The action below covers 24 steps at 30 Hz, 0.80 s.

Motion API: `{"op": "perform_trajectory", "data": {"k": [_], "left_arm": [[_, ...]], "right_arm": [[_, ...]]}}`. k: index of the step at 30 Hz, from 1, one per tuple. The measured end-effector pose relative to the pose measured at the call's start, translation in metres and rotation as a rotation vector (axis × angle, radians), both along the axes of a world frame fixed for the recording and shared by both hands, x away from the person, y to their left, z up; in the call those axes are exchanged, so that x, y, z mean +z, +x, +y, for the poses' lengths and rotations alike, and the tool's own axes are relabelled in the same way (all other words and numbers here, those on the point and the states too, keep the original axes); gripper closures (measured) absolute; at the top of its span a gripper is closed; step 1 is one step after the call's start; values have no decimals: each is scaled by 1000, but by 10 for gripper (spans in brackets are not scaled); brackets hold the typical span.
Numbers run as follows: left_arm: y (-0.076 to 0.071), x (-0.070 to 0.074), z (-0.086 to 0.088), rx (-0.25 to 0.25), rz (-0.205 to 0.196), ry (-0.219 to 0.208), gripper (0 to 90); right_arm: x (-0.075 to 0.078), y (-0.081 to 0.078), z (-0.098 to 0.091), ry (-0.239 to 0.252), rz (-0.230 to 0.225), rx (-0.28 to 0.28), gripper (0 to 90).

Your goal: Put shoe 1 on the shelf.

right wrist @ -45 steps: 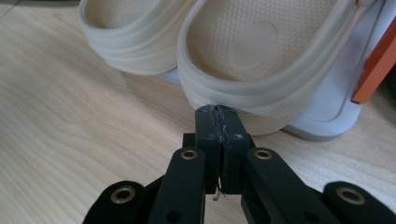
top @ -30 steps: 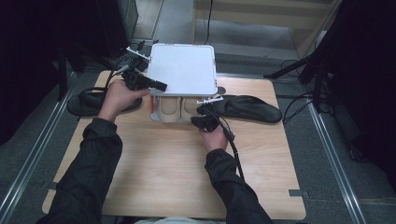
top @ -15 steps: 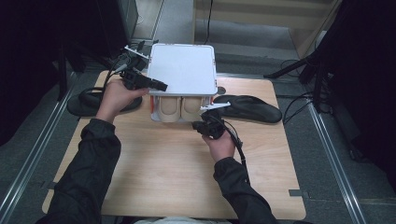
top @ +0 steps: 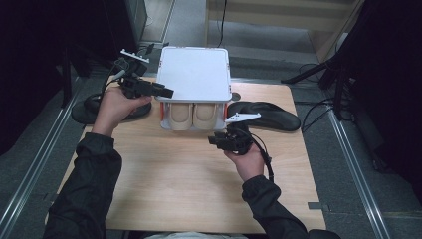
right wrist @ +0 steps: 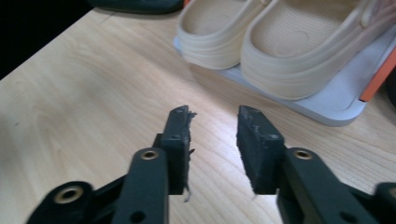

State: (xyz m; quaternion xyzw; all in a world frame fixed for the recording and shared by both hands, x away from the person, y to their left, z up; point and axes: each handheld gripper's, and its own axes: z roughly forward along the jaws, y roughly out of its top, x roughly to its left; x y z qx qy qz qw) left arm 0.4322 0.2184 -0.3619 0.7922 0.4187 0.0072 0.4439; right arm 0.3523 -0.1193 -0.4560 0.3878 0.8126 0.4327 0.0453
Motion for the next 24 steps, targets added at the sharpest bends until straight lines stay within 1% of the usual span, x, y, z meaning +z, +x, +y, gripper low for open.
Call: {"op": "perform_trajectory", "data": {"k": [1, 3, 4, 6, 7, 8, 10, 12, 16, 18, 20, 21, 24], "left_arm": [[-2, 0, 3, 10, 0, 0, 381], [-6, -2, 9, 32, 1, 3, 376], [-8, -3, 13, 41, 2, 7, 374], [-11, -4, 18, 63, 4, 5, 373], [-13, -5, 21, 73, 1, 9, 373], [-15, -5, 24, 83, 2, 9, 373], [-19, -6, 29, 99, -1, 11, 373], [-22, -6, 34, 116, -1, 9, 373], [-27, -9, 44, 148, -1, 11, 373], [-29, -11, 49, 168, 0, 13, 373], [-30, -13, 55, 178, -1, 33, 373], [-31, -14, 58, 184, -7, 37, 373], [-32, -17, 67, 218, -3, 29, 373]], "right_arm": [[0, -1, -2, 9, -3, 9, 550], [1, -3, -6, 14, -16, 31, 532], [0, -4, -8, 16, -25, 35, 506], [0, -6, -12, 24, -28, 29, 465], [0, -7, -15, 27, -24, 25, 426], [0, -7, -15, 27, -24, 25, 426], [0, -8, -18, 36, -13, 28, 390], [-1, -8, -19, 42, -12, 28, 378], [-3, -9, -22, 78, -5, 32, 318], [-4, -9, -23, 89, 4, 40, 299], [-7, -9, -24, 88, 12, 38, 279], [-8, -9, -24, 79, 21, 32, 275], [-11, -9, -24, 59, 33, 31, 246]]}}
